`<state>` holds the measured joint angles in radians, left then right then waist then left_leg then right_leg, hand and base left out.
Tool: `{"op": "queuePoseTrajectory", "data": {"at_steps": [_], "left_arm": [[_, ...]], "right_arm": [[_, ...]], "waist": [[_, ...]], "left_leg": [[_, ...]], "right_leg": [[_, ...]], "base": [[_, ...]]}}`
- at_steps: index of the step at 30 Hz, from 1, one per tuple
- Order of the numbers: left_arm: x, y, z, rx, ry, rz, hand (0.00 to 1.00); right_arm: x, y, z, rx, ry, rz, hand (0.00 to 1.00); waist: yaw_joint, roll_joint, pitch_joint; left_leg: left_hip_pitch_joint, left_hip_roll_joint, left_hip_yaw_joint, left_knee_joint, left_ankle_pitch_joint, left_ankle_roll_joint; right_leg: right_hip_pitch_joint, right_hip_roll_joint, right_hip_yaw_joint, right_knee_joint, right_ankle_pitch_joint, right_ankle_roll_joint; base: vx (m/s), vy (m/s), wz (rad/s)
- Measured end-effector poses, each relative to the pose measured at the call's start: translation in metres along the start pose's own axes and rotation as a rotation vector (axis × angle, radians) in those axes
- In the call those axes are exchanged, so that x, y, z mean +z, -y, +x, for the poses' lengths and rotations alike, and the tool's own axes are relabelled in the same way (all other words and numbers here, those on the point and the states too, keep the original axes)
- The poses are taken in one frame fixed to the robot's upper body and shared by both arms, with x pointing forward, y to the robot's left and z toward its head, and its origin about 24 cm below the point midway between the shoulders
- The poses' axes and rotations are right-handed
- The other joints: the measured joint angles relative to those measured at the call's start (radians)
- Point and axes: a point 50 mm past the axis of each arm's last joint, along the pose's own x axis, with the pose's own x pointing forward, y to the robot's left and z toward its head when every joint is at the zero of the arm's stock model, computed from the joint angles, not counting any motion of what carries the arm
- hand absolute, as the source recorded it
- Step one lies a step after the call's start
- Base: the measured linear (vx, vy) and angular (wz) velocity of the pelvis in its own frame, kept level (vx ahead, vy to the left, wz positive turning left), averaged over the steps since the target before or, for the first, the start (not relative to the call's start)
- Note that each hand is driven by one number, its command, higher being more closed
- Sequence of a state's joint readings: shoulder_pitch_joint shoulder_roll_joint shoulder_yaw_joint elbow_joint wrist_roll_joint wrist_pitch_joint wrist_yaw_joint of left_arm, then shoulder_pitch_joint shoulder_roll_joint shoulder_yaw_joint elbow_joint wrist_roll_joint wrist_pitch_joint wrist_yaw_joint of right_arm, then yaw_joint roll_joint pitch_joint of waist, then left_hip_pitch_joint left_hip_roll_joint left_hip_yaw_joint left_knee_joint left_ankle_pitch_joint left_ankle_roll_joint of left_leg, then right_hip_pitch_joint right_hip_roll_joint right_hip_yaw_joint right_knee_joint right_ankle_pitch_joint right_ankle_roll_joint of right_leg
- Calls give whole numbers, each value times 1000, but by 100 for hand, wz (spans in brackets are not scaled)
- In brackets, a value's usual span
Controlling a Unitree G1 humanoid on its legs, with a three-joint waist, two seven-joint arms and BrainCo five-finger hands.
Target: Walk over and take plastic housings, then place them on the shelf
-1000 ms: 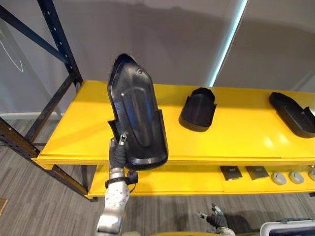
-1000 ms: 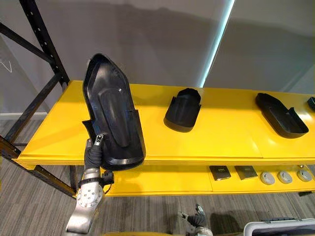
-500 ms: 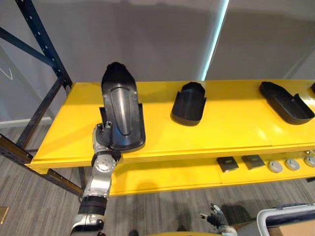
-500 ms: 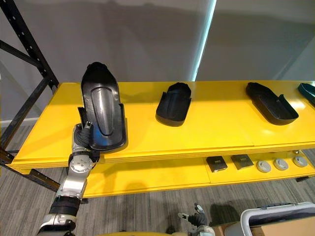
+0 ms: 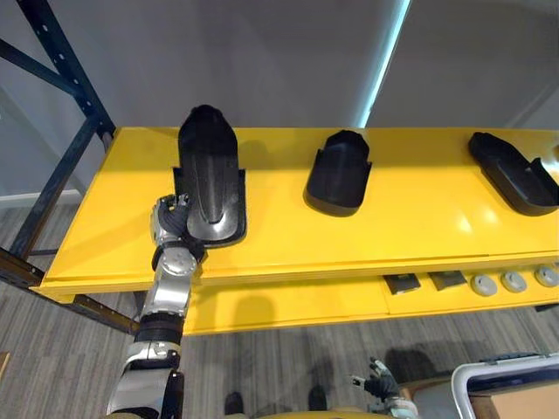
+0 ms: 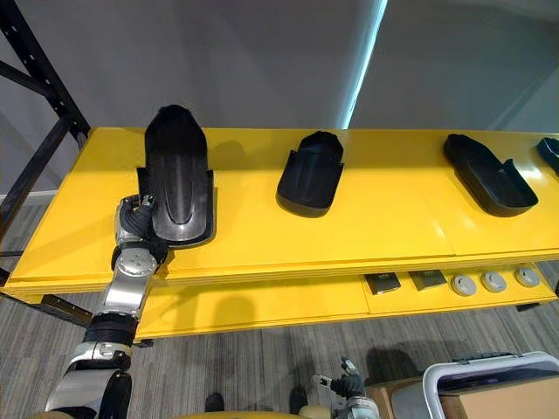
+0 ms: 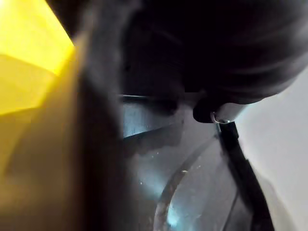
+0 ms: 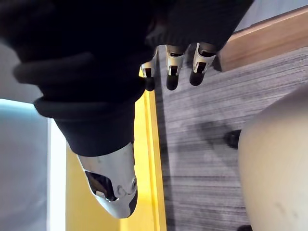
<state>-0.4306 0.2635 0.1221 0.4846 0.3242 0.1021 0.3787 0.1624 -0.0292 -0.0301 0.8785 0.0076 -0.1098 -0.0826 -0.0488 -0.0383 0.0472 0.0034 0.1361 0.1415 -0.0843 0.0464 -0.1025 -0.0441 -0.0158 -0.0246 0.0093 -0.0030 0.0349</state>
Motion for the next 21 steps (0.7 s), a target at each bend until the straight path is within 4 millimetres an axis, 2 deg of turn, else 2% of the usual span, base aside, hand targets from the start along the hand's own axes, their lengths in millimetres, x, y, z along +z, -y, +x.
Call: {"op": "queuePoseTrajectory", "data": {"at_steps": [9, 16, 19, 21], "left_arm": [[4, -7, 7, 54, 10, 9, 0], [7, -12, 9, 109, -1, -55, 0], [14, -18, 9, 156, 14, -110, 0], [28, -22, 7, 188, 67, -147, 0]], "right_arm": [[2, 0, 0, 0, 7, 2, 0], [2, 0, 0, -1, 8, 2, 0], [3, -1, 1, 0, 10, 2, 0], [3, -1, 1, 1, 11, 1, 0]], "waist": [[-6, -1, 5], [-5, -2, 6], [-4, -4, 13], [1, -9, 22]], "left_leg": [[-6, 0, 4, -2, 0, 0], [-5, 0, 2, -5, 0, 0], [0, 0, 1, -5, 0, 0], [5, 1, -1, -4, 0, 0]], "right_leg": [[-15, 1, 7, 8, -2, -2], [-14, 2, 5, 9, -4, -5], [-11, 2, 4, 16, -7, -9], [-10, 2, 5, 28, -16, -6]], "base": [[-6, 1, -2], [0, 0, 0], [0, 0, 0], [0, 0, 0]]}}
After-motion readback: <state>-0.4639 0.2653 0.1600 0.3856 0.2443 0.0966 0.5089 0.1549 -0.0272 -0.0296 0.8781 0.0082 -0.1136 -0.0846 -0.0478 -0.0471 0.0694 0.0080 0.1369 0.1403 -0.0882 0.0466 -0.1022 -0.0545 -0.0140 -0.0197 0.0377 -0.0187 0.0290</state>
